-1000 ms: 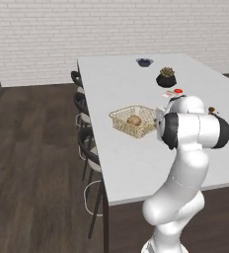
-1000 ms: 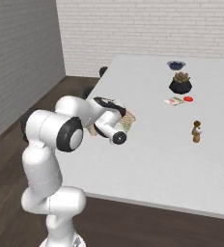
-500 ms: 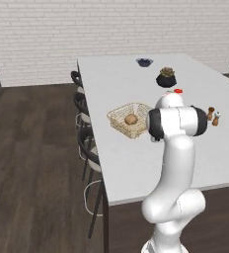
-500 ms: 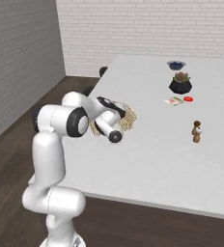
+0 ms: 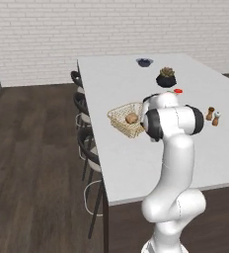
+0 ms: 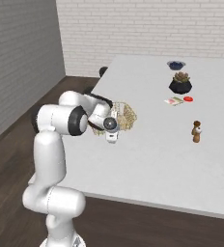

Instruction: Open the cabinet, pick up the bread from the cabinet and place it in the basket. Then move the basket to the dining counter.

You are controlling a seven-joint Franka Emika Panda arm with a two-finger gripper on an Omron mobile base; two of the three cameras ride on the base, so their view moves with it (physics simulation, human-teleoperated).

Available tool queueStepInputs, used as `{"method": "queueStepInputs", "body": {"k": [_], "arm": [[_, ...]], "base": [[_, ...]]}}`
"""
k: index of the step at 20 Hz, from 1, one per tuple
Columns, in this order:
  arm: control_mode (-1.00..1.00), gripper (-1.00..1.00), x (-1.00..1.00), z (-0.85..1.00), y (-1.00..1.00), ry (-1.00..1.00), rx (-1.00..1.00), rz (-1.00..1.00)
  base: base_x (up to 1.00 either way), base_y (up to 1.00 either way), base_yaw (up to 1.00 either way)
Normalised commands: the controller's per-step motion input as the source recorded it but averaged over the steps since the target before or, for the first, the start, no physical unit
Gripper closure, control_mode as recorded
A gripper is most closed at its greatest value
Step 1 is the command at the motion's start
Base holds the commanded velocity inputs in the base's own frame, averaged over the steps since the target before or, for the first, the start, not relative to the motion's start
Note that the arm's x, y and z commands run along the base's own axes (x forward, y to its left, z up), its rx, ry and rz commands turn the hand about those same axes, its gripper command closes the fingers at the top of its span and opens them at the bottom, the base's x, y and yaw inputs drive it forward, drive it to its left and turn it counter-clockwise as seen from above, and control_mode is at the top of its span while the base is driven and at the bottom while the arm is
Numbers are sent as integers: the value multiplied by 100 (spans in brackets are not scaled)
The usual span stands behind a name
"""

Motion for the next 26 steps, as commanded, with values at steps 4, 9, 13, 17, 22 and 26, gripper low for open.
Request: {"method": "queueStepInputs", "body": {"k": [4, 9, 13, 17, 22, 26], "arm": [[-100, -100, -48, 48, -33, 29, 0, -8], [-100, -100, -87, 74, -32, 16, 0, -9], [-100, -100, -55, 100, -8, 14, 0, -14], [-100, -100, -50, 100, -4, 11, 0, -8], [-100, -100, -19, 100, 0, 25, 0, -2], [-100, -100, -6, 100, 0, 38, 5, 0]], "base": [[0, 0, 0], [0, 0, 0], [0, 0, 0], [0, 0, 0], [0, 0, 0], [0, 0, 0]]}}
